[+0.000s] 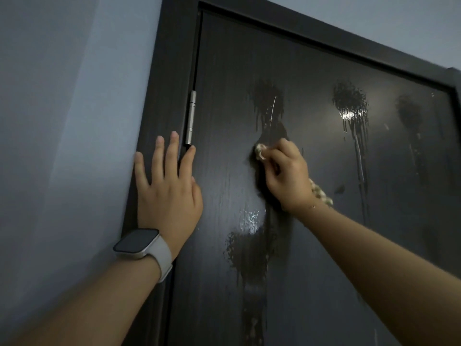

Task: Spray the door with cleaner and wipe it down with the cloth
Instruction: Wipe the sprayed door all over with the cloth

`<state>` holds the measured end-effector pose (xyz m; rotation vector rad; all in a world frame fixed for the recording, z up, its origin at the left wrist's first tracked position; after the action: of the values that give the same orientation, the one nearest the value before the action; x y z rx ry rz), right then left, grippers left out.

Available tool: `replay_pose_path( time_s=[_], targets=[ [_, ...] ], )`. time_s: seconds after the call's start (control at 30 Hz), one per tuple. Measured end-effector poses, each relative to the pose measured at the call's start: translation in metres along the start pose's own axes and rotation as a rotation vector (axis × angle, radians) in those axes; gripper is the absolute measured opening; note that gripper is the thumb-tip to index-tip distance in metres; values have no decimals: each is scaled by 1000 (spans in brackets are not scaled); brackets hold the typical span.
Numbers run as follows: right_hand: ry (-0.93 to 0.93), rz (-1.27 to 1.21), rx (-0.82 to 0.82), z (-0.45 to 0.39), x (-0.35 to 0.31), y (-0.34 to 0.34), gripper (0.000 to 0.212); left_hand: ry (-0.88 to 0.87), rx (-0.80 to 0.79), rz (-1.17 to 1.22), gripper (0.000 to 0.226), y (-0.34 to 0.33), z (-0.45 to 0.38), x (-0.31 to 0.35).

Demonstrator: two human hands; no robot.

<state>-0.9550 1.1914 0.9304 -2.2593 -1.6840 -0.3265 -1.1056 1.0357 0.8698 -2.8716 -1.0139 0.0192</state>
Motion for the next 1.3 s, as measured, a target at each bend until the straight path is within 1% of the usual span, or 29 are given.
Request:
replay_pose_path(
  time_s=[0.03,0.13,0.23,0.3,0.37,0.43,0.5,0.57,0.63,0.7,0.8,0.87,0.97,1.03,1.13,1.2,1.23,1.3],
  targets=[
    [-5,31,-16,-13,7,0,10,-1,-4,2,57,0,0,0],
    [-98,139,13,-63,31,-2,16,-4,-12,0,57,-1,-1,0],
    [-122,146,58,-67,32,-5,16,1,-11,-6,58,-2,0,-1],
    [-72,125,61,-40,18,-4,11,-7,-13,-9,59,-2,-2,0],
    [32,97,33,-12,7,-4,7,-15,-10,-4,61,-1,-1,0],
    [70,89,8,-20,14,-5,9,-24,-10,-1,65,-1,-1,0],
    [3,111,51,-52,31,-8,12,-93,-10,-6,65,-1,-3,0],
    [-61,95,118,-78,41,-10,13,-200,-18,-7,63,-1,-13,-4],
    [-101,54,155,-78,39,-11,14,-243,-17,7,61,-2,-34,-7],
    [-85,27,145,-54,29,-11,14,-229,-13,11,61,-4,-61,-7],
    [-11,18,77,-27,18,-10,12,-206,-23,-6,60,-11,-92,1],
    [-26,42,77,-48,27,-10,10,-189,-15,-17,59,-16,-103,3],
    [-151,61,84,-97,51,-13,16,-180,32,-33,56,-19,-105,2],
    [-183,66,104,-104,56,-14,19,-184,51,-39,56,-20,-104,1],
    [-104,39,167,-70,38,-13,18,-190,58,-38,55,-21,-104,2],
    [-40,3,148,-49,27,-12,18,-187,51,-44,56,-22,-104,2],
    [-22,2,128,-50,27,-12,19,-184,49,-46,56,-21,-103,2],
    [-60,41,93,-78,39,-13,19,-178,49,-45,57,-21,-104,2]
  ],
)
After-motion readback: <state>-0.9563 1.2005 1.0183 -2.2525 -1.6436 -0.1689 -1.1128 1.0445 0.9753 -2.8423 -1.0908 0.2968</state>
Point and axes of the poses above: each hand's wrist, its own z-axis away from the middle knuckle, its own y-axis out of the back of the hand, x = y × z, the point moved 3 cm from there along -z, towards the middle knuckle, and after that the axes turned 1 degree about x, right-handed, at the moved point
